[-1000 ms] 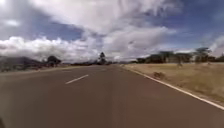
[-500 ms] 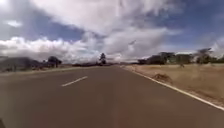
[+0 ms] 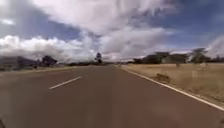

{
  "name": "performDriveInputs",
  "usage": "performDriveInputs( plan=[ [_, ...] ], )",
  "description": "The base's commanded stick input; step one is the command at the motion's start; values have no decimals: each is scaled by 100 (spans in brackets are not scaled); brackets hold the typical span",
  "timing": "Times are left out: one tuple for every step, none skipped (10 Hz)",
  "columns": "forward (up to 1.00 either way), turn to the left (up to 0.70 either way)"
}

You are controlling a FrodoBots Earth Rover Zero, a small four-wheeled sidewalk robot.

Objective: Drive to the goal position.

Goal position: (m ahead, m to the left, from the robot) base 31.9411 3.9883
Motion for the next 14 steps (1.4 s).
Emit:
performDriveInputs(
  plan=[
    [70, 0],
    [70, 0],
    [70, 0],
    [70, 0],
    [70, 0],
    [70, 0],
    [70, 0],
    [70, 0],
    [70, 0],
    [70, 0],
    [70, 0],
    [70, 0],
    [70, 0],
    [70, 0]
  ],
)
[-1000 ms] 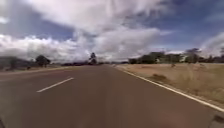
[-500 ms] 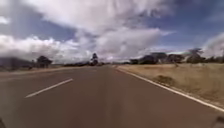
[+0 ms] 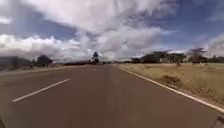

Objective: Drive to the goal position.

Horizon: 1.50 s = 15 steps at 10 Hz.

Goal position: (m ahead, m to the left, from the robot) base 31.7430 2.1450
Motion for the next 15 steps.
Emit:
performDriveInputs(
  plan=[
    [70, 0],
    [70, 0],
    [70, 0],
    [70, 0],
    [70, 0],
    [70, 0],
    [70, 0],
    [70, 0],
    [70, 0],
    [70, 0],
    [70, 0],
    [70, 0],
    [70, 0],
    [70, 0],
    [70, 0]
  ],
)
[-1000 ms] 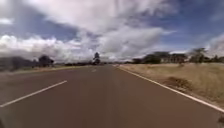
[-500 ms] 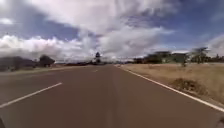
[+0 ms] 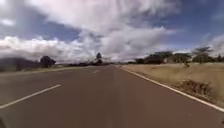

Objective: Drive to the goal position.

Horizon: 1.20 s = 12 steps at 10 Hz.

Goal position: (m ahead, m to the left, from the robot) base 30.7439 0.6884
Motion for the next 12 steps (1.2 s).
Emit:
performDriveInputs(
  plan=[
    [70, -3],
    [70, -22],
    [70, -35],
    [70, -35],
    [70, -35],
    [70, -35],
    [70, 0],
    [70, 0],
    [70, 0],
    [70, 0],
    [70, 0],
    [70, 0]
  ],
)
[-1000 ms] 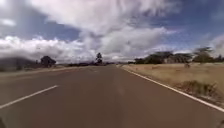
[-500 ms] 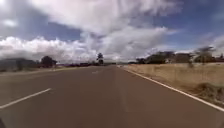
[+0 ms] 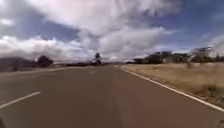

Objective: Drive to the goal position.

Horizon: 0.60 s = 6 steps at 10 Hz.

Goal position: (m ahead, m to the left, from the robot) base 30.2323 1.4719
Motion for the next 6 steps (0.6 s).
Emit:
performDriveInputs(
  plan=[
    [70, 0],
    [70, 0],
    [70, 0],
    [70, 0],
    [70, 0],
    [70, 0]
  ],
)
